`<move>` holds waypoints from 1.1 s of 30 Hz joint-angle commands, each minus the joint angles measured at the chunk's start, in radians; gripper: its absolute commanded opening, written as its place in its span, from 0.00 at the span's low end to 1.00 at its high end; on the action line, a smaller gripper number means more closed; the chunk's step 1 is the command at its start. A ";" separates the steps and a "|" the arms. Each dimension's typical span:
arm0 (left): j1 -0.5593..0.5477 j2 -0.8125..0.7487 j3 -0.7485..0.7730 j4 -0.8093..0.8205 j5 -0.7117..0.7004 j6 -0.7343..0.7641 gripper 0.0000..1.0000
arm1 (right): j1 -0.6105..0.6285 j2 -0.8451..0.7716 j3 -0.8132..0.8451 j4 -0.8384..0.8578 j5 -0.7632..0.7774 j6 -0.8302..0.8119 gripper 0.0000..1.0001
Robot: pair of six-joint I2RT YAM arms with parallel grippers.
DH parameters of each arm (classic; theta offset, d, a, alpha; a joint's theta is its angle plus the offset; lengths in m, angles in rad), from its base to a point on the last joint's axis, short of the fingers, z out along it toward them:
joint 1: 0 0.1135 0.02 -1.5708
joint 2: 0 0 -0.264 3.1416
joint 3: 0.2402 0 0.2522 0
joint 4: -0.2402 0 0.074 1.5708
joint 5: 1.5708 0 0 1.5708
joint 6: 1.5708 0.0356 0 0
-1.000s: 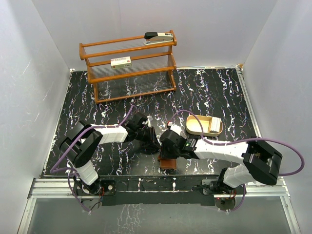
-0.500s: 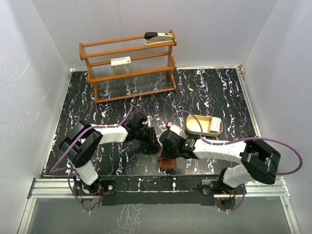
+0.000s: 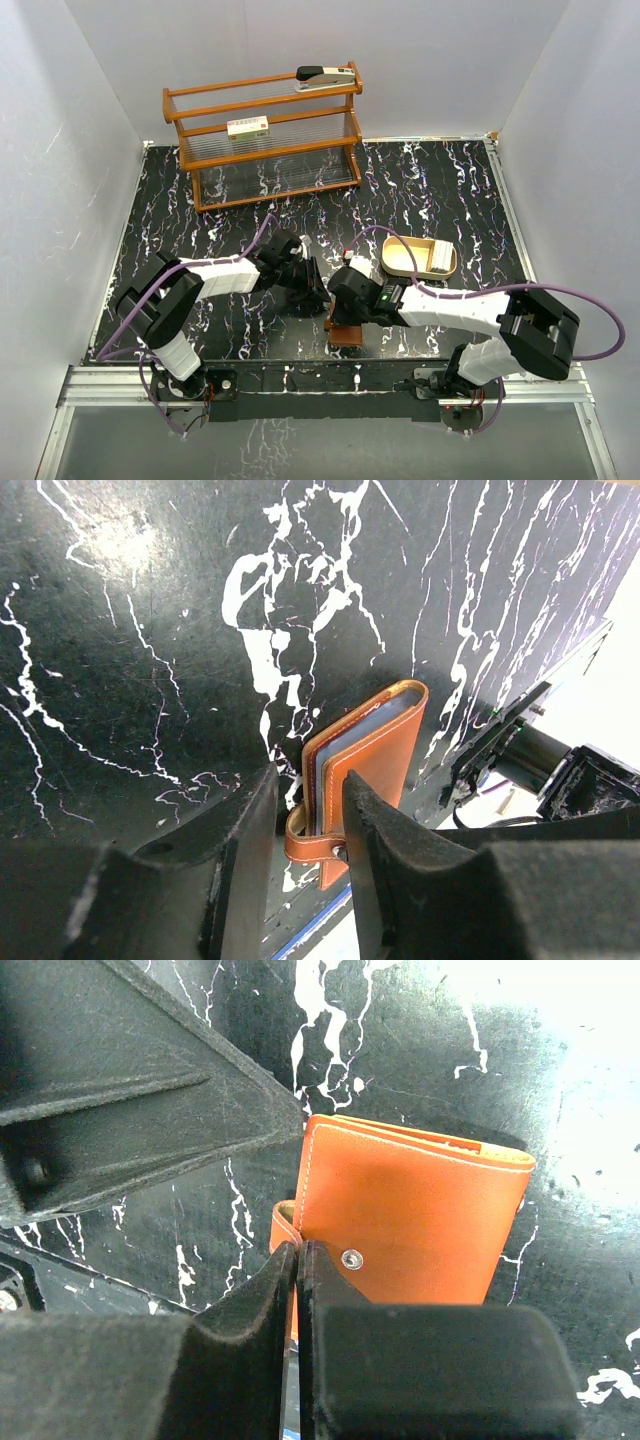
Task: Put the credit cards into the card holder
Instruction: Close the card holder at the center of the board.
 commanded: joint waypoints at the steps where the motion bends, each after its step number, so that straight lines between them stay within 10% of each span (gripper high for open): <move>1: 0.004 -0.029 0.006 0.002 0.031 -0.017 0.33 | -0.001 -0.045 -0.001 0.014 0.034 -0.004 0.00; 19: -0.002 0.074 -0.088 0.229 0.161 -0.138 0.30 | -0.001 -0.056 -0.034 0.031 0.032 -0.001 0.00; 33: -0.015 0.100 -0.037 0.081 0.057 -0.089 0.00 | -0.001 -0.092 -0.028 -0.011 0.064 -0.002 0.00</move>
